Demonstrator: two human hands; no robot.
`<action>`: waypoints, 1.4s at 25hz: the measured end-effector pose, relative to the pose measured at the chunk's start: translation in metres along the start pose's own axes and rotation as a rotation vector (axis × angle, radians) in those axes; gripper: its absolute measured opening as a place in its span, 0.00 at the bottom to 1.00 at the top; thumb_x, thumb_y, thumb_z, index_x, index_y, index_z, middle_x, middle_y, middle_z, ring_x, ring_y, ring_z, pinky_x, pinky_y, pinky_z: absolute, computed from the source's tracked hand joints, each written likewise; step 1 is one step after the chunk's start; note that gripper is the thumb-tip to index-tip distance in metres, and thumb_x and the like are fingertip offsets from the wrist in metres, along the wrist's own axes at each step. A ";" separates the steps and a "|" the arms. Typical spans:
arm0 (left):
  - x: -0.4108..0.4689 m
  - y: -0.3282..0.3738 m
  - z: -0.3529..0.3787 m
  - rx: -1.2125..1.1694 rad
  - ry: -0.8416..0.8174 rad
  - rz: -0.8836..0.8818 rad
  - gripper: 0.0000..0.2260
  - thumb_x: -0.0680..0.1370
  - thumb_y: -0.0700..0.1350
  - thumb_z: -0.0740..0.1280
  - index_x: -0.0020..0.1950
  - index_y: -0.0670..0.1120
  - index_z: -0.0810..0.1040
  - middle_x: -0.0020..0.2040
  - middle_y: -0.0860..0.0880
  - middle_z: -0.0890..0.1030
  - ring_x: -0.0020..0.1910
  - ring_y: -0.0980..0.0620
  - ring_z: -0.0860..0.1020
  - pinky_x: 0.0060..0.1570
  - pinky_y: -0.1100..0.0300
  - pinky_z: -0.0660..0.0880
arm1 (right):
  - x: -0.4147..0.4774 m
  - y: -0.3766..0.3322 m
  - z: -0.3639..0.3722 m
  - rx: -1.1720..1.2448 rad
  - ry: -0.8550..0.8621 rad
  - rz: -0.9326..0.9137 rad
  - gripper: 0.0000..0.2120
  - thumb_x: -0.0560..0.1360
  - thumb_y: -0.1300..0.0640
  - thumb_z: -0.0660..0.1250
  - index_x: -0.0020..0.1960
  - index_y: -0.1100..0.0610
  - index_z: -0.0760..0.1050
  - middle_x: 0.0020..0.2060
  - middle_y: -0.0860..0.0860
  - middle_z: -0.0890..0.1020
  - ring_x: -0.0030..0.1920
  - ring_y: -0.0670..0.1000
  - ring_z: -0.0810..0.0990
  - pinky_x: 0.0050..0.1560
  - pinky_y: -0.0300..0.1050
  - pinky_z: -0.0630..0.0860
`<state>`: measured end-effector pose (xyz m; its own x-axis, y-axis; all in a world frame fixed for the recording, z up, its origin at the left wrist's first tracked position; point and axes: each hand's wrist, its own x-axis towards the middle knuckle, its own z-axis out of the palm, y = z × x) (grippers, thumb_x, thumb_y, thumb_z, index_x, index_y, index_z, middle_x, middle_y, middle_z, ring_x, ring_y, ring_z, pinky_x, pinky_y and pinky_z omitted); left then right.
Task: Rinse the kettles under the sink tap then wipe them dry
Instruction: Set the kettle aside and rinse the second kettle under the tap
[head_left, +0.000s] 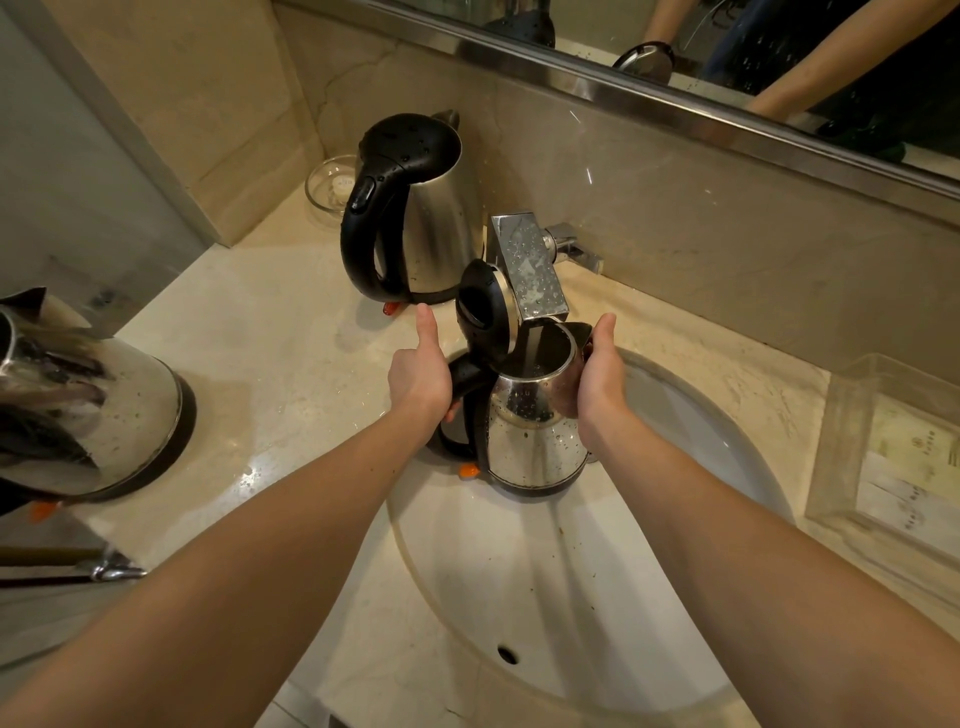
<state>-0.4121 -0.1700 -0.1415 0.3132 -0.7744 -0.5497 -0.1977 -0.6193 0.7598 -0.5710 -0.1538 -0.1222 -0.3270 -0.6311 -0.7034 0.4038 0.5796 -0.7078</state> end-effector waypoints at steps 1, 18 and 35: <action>0.000 0.000 0.000 0.005 -0.001 0.001 0.34 0.79 0.73 0.44 0.42 0.43 0.69 0.39 0.41 0.76 0.29 0.47 0.76 0.22 0.60 0.72 | 0.000 0.000 0.000 0.002 0.002 -0.003 0.32 0.78 0.29 0.50 0.57 0.52 0.79 0.45 0.49 0.84 0.47 0.49 0.81 0.39 0.43 0.74; -0.001 -0.001 -0.001 0.001 -0.001 -0.009 0.33 0.79 0.72 0.45 0.39 0.44 0.68 0.38 0.42 0.73 0.32 0.47 0.75 0.21 0.62 0.71 | 0.004 0.002 -0.002 -0.010 -0.002 -0.018 0.31 0.77 0.28 0.49 0.58 0.50 0.78 0.42 0.47 0.84 0.42 0.48 0.81 0.35 0.40 0.74; -0.001 -0.003 -0.001 0.018 -0.003 0.014 0.34 0.79 0.72 0.43 0.39 0.43 0.69 0.37 0.41 0.73 0.30 0.48 0.74 0.21 0.63 0.71 | 0.002 0.002 -0.002 -0.021 0.004 -0.017 0.30 0.77 0.28 0.49 0.47 0.50 0.78 0.37 0.46 0.82 0.39 0.47 0.80 0.34 0.39 0.72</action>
<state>-0.4113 -0.1675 -0.1428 0.3075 -0.7832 -0.5404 -0.2189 -0.6109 0.7609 -0.5728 -0.1526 -0.1249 -0.3375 -0.6387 -0.6915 0.3800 0.5796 -0.7208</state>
